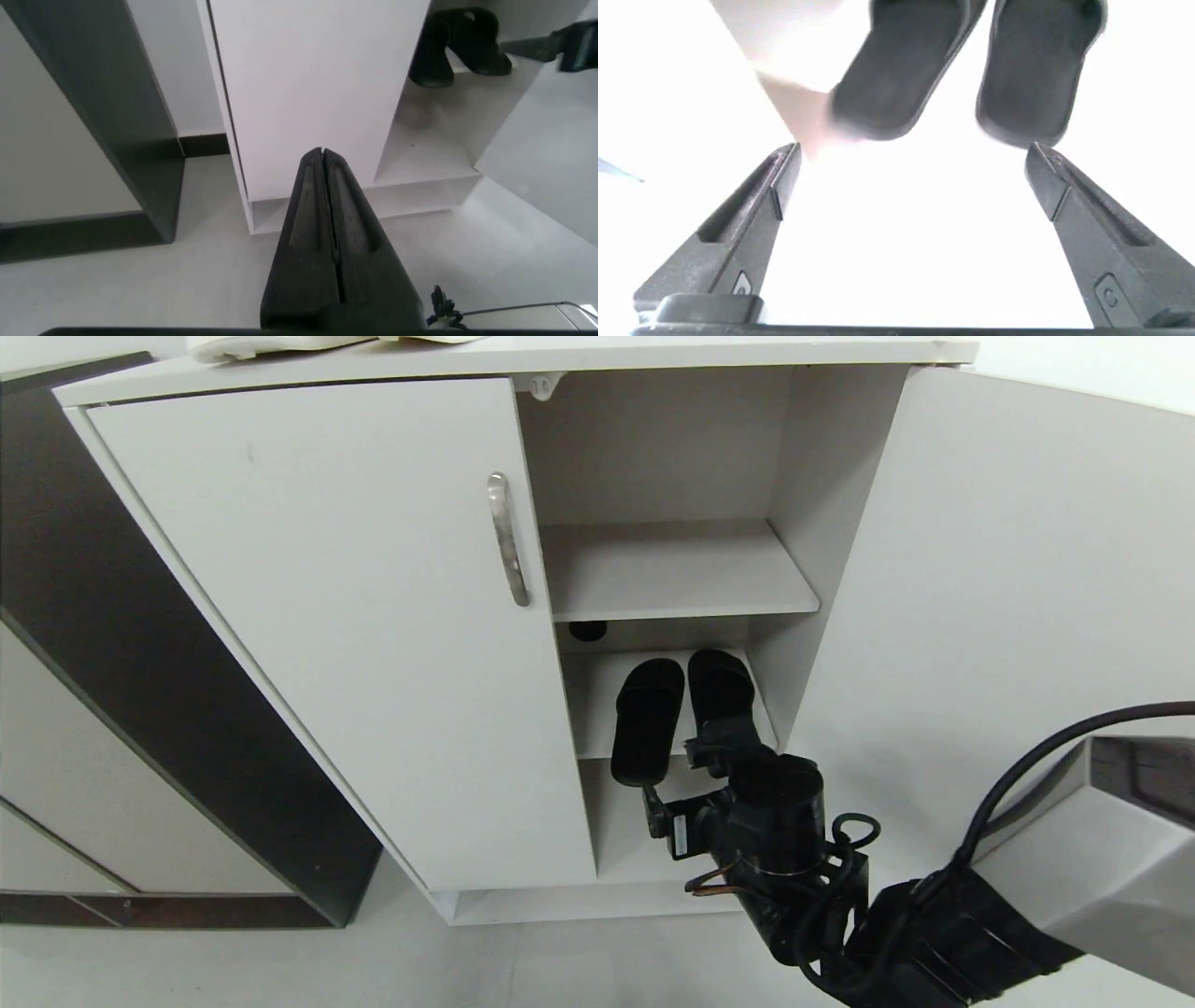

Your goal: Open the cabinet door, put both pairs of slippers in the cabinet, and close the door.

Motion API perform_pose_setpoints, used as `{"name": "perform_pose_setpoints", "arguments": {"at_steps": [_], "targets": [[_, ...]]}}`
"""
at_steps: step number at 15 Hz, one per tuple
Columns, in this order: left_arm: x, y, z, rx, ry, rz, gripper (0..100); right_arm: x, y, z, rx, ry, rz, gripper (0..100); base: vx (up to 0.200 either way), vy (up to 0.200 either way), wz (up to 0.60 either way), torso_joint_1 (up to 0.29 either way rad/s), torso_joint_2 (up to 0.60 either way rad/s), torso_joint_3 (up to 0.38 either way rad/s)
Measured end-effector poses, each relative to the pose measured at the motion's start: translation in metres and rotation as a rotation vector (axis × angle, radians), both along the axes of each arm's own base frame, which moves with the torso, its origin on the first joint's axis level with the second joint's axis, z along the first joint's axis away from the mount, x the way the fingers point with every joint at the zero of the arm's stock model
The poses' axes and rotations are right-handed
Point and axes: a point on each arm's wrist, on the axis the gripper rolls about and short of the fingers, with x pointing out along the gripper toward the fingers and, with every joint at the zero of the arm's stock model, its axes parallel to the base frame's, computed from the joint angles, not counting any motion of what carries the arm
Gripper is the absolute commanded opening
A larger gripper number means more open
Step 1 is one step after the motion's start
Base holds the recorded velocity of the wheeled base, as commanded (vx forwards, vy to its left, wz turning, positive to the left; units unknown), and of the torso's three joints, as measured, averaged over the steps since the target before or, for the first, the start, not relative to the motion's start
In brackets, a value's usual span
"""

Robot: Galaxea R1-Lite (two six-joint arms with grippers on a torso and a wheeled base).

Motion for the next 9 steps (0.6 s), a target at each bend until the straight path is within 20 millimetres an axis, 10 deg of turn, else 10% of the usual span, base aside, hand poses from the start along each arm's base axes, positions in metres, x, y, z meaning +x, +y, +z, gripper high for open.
{"name": "perform_pose_setpoints", "arguments": {"at_steps": [9], "targets": [[0.0, 0.0, 0.0, -0.002, 0.001, 0.0, 0, -0.02, -0.002, 0.016, 0.026, -0.017, 0.037, 100, 0.0, 0.0, 0.0, 0.0, 0.0, 0.03]]}}
